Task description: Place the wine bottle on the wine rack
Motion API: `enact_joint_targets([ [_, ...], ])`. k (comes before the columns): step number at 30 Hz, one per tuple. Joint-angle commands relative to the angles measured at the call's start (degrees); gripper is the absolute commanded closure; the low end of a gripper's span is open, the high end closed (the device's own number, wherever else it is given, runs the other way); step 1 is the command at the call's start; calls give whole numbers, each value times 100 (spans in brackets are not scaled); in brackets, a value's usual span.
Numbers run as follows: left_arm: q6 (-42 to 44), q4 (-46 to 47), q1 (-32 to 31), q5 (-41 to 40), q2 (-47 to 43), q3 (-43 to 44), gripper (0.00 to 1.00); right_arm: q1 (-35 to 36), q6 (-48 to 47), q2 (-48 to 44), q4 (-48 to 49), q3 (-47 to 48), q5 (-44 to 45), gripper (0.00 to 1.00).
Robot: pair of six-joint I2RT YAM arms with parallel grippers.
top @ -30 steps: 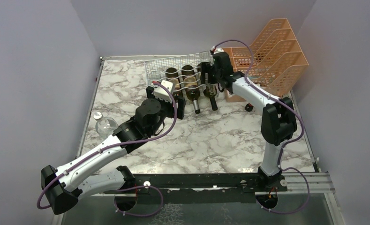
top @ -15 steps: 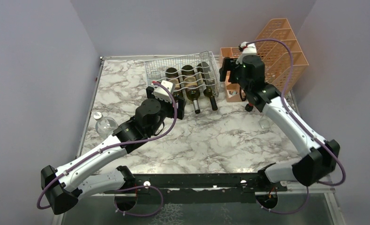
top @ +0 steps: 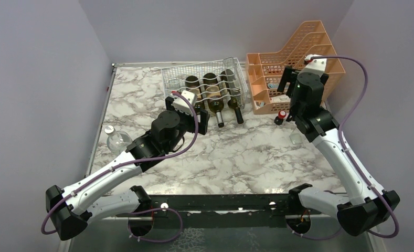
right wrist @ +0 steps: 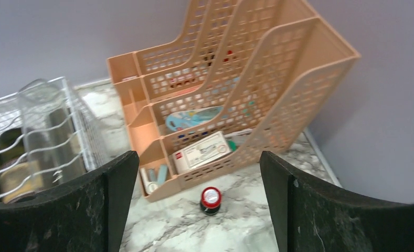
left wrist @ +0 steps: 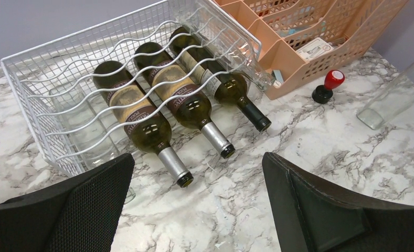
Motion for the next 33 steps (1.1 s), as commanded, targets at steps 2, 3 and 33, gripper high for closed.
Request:
enact_joint_targets([
  [2,31,193,29,251,-80,80,1,-419,88,-276,51,-137,858,11],
  [3,48,178,29,254,-80,99,1,-561,208,-295,-17,-177,866,11],
  [33,133,200,24,232,-238,72,1,-1416,1962,-491,-543,-1652,1208,34],
])
